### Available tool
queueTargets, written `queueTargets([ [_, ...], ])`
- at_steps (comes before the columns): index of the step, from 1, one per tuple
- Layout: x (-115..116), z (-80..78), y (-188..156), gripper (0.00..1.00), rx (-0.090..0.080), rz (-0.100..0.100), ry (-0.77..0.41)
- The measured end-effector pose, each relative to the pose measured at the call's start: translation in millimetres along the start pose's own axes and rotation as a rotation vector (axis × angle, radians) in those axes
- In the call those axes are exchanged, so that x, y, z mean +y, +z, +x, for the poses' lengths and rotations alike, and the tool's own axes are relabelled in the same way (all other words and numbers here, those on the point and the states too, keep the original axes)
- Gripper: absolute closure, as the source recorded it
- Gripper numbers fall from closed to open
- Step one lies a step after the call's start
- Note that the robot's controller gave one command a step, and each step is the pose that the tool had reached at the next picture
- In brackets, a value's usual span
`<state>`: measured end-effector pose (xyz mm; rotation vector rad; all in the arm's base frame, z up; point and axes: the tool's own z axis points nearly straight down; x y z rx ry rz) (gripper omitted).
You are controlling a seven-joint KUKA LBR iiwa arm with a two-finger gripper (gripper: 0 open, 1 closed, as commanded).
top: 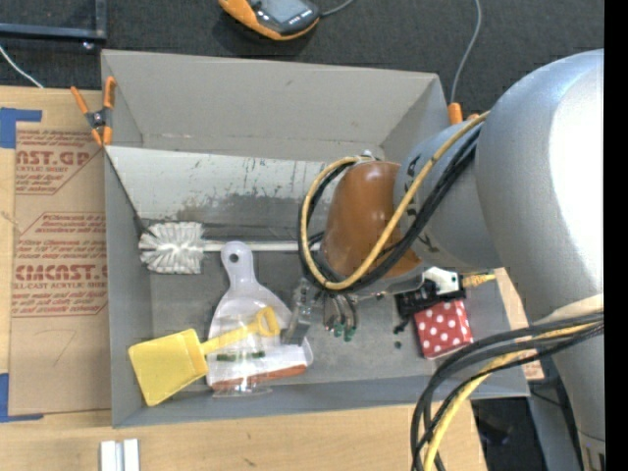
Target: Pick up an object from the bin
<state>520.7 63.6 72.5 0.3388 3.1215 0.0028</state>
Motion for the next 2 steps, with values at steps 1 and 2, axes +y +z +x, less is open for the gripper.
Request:
queueTargets([
  [1, 32, -14.2, 1, 1.0, -0.001, 0.002, -0.242],
  [2, 96, 25.9, 1, 1.0, -0.001, 0.007, -0.045],
])
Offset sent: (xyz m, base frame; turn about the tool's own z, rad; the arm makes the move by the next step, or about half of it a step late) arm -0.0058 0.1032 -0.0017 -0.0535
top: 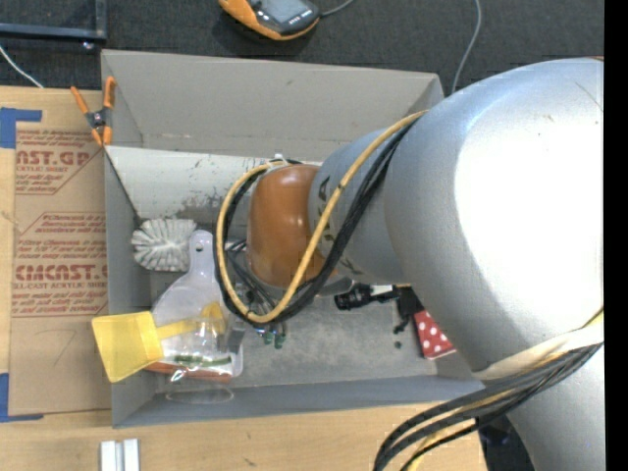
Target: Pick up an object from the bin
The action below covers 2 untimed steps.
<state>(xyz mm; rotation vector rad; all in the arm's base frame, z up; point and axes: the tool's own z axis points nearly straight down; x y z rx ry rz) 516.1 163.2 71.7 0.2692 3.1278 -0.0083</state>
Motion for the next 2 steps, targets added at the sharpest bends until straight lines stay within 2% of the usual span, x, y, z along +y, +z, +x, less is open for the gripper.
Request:
queueTargets([
  [1, -17.8, -31.1, 1.7, 1.0, -0.002, -0.002, 0.012],
  [2, -17.8, -31.1, 1.7, 1.0, -0.002, -0.002, 0.012],
])
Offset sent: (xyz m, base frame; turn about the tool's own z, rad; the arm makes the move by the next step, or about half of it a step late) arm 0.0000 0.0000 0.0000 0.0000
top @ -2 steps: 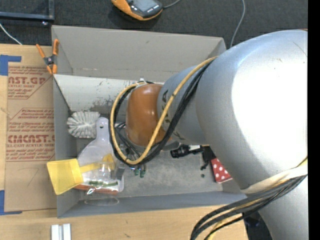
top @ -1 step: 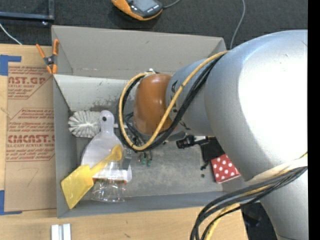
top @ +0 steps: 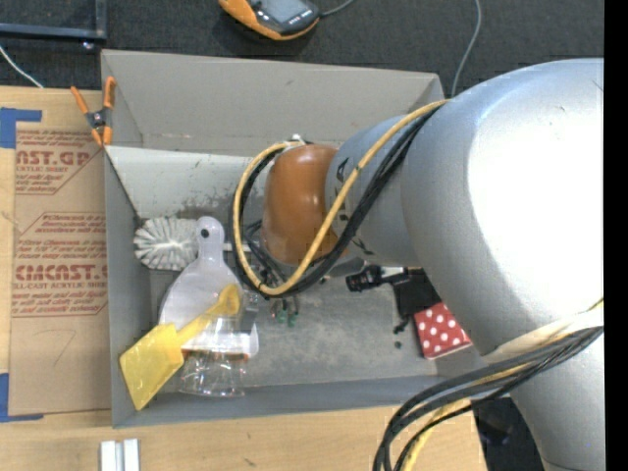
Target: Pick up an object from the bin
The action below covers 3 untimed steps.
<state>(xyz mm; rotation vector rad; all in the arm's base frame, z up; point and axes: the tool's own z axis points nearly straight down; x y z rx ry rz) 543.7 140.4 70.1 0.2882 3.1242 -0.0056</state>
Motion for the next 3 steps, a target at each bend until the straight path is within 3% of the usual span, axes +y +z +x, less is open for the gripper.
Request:
queueTargets([
  [1, -7, 41.4, -20, 1.0, 0.001, 0.002, -0.007],
  [2, 4, 50.3, -3, 1.0, -0.018, -0.003, -0.026],
  [3, 4, 50.3, -3, 1.0, -0.018, -0.003, -0.026],
])
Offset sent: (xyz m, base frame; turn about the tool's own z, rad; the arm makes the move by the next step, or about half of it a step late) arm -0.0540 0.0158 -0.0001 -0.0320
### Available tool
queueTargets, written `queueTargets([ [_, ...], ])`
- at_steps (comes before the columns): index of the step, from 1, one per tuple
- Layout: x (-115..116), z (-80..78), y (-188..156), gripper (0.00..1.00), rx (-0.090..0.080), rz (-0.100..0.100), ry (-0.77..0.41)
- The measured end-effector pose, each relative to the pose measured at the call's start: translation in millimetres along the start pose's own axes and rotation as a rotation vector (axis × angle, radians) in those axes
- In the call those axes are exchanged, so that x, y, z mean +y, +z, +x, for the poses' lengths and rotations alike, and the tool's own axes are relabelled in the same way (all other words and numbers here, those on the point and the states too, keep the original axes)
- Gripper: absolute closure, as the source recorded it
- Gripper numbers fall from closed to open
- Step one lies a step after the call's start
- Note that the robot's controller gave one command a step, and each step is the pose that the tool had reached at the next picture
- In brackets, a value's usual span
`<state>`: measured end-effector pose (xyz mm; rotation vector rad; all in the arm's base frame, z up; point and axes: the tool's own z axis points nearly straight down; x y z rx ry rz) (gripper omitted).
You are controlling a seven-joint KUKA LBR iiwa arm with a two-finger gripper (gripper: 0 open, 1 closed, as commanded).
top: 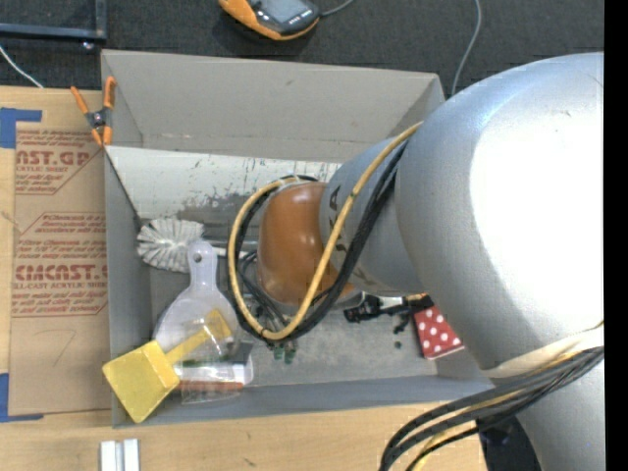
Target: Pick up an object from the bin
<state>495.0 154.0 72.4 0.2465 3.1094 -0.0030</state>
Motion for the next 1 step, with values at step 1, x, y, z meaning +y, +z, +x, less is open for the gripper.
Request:
queueTargets([
  [1, 0.0, 0.0, 0.0, 1.0, 0.0, 0.0, 0.0],
])
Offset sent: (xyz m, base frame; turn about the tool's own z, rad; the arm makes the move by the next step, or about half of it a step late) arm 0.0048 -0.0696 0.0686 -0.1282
